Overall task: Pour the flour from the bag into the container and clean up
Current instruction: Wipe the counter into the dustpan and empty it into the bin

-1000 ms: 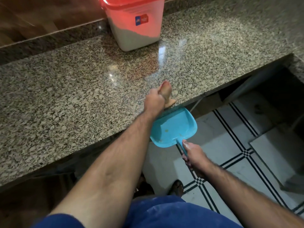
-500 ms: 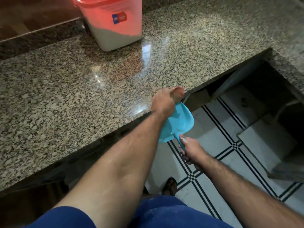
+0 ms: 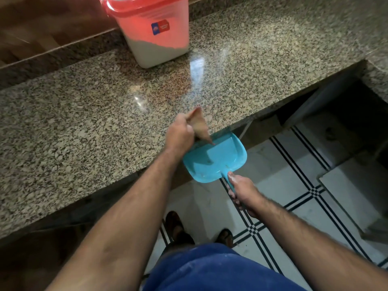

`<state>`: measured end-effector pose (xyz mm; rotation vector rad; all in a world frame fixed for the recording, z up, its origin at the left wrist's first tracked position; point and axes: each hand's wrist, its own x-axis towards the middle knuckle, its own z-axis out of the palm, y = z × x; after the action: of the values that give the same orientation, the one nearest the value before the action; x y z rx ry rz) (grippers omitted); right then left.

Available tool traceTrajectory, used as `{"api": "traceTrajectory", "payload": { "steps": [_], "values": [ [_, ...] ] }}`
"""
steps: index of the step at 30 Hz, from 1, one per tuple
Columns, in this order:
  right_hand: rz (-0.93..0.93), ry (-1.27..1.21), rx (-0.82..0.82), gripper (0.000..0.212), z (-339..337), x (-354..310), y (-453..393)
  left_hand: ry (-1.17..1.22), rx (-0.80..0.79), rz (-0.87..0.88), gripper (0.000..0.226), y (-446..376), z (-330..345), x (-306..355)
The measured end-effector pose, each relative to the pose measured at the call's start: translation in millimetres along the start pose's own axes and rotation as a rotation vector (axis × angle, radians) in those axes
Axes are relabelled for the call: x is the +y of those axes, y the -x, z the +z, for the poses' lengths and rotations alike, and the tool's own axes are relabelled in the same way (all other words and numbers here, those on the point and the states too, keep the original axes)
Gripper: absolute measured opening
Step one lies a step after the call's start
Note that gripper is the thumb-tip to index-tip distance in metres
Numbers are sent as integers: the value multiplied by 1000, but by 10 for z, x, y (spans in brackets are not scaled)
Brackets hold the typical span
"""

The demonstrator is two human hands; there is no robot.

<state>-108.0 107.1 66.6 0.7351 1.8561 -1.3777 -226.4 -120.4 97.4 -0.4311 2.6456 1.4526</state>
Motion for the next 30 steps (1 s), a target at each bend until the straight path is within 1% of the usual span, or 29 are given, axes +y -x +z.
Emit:
{"api": "traceTrajectory", "payload": {
  "steps": [3,5,6,7,8,10,12,13,15,17,19,21,22,23,24,26,28,30],
  "values": [
    [-3,9,-27,50,15,9,14,3,253,-50,25,138,-388,-317],
    [-5,17,-50,50,45,5,10,-42,410,-93,26,231,-467,-518],
    [-4,18,-60,50,62,6,2,-92,456,-106,30,256,-424,-584],
    [-3,15,-66,50,82,8,-5,-151,461,-97,32,270,-329,-632],
    [-2,12,-68,50,101,11,-15,-209,423,-73,31,273,-172,-634],
    [-3,14,-73,50,124,4,-41,-227,228,19,26,246,204,-493],
    [-4,31,-72,50,105,-2,-71,-150,38,65,26,162,415,-200],
    [-6,39,-72,50,82,-5,-78,-74,-4,61,27,88,417,-48],
    [-16,52,-77,50,12,-15,-84,92,5,2,30,-52,191,195],
    [-21,70,-82,50,-77,-37,-89,169,99,-51,25,-172,-141,296],
    [-24,90,-86,50,-162,-50,-101,137,222,-10,24,-195,-362,310],
    [-26,98,-87,51,-218,-45,-117,97,297,-10,25,-184,-373,180],
    [-24,97,-90,51,-232,-38,-124,83,314,-42,33,-157,-293,98],
    [-22,93,-94,52,-236,-28,-131,45,314,-51,37,-101,-178,24],
    [-22,88,-100,52,-232,-23,-138,-42,298,-35,40,-28,-16,-44],
    [-19,75,-106,52,-210,-14,-148,-138,231,6,37,153,330,-56],
    [-19,66,-102,52,-198,-5,-165,-101,150,22,30,290,558,122],
    [-25,61,-99,50,-213,3,-166,-101,154,12,29,358,558,306]
  ]
}}
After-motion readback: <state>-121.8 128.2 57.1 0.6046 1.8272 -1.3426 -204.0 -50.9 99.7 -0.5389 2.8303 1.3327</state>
